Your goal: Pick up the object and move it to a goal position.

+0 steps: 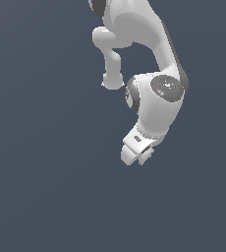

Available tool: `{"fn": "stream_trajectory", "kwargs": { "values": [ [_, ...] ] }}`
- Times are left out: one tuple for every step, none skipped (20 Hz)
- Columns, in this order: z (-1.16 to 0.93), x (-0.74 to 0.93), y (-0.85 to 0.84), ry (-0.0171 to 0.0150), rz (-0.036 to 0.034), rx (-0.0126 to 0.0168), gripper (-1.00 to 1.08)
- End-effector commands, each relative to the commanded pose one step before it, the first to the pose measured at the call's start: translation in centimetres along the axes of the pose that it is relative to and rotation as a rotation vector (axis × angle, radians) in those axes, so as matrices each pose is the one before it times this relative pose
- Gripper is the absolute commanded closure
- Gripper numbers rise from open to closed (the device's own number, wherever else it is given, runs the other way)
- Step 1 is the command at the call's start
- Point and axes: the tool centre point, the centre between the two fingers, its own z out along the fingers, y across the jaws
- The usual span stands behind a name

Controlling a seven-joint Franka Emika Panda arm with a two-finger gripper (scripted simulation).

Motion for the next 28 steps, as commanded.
{"fn": "stream_trajectory", "kwargs": {
  "values": [
    [-2.579, 1.009, -1.288, -0.00027, -0.00037, 0.0002, 1.08],
    [-1.002, 0.407, -0.476, 0.0, 0.0, 0.0, 1.08],
    [-0.994, 0.407, -0.471, 0.0, 0.0, 0.0, 1.08],
    [-0.985, 0.407, -0.465, 0.0, 0.0, 0.0, 1.08],
    [-0.978, 0.392, -0.435, 0.00023, 0.00028, 0.00033, 1.08],
    [-0.964, 0.405, -0.453, 0.0, 0.0, 0.0, 1.08],
    [-0.952, 0.403, -0.446, 0.0, 0.0, 0.0, 1.08],
    [-0.939, 0.402, -0.438, 0.0, 0.0, 0.0, 1.08],
    [-0.925, 0.4, -0.43, 0.0, 0.0, 0.0, 1.08],
    [-0.909, 0.397, -0.422, 0.0, 0.0, 0.0, 1.08],
    [-0.891, 0.368, -0.365, 0.00025, 0.00053, 0.00036, 1.08],
    [-0.821, 0.367, -0.377, 0.0, 0.0, 0.0, 1.08],
    [-0.751, 0.34, -0.344, 0.0, 0.0, 0.0, 1.08],
    [-0.686, 0.313, -0.312, 0.0, 0.0, 0.0, 1.08],
    [-0.623, 0.288, -0.282, 0.0, 0.0, 0.0, 1.08],
    [-0.567, 0.241, -0.205, 0.00011, 0.00067, 0.0001, 1.08],
    [-0.505, 0.24, -0.225, 0.0, 0.0, 0.0, 1.08],
    [-0.451, 0.217, -0.199, 0.0, 0.0, 0.0, 1.08],
    [-0.401, 0.195, -0.176, 0.0, 0.0, 0.0, 1.08],
    [-0.356, 0.175, -0.154, 0.0, 0.0, 0.0, 1.08],
    [-0.313, 0.156, -0.135, 0.0, 0.0, 0.0, 1.08],
    [-0.274, 0.139, -0.116, 0.0, 0.0, 0.0, 1.08],
    [-0.238, 0.122, -0.099, 0.0, 0.0, 0.0, 1.08],
    [-0.204, 0.107, -0.084, 0.0, 0.0, 0.0, 1.08],
    [-0.173, 0.092, -0.069, 0.0, 0.0, 0.0, 1.08],
    [-0.144, 0.079, -0.056, 0.0, 0.0, 0.0, 1.08],
    [-0.117, 0.065, -0.044, 0.0, 0.0, 0.0, 1.08],
    [-0.092, 0.053, -0.034, 0.0, 0.0, 0.0, 1.08]
  ]
}}
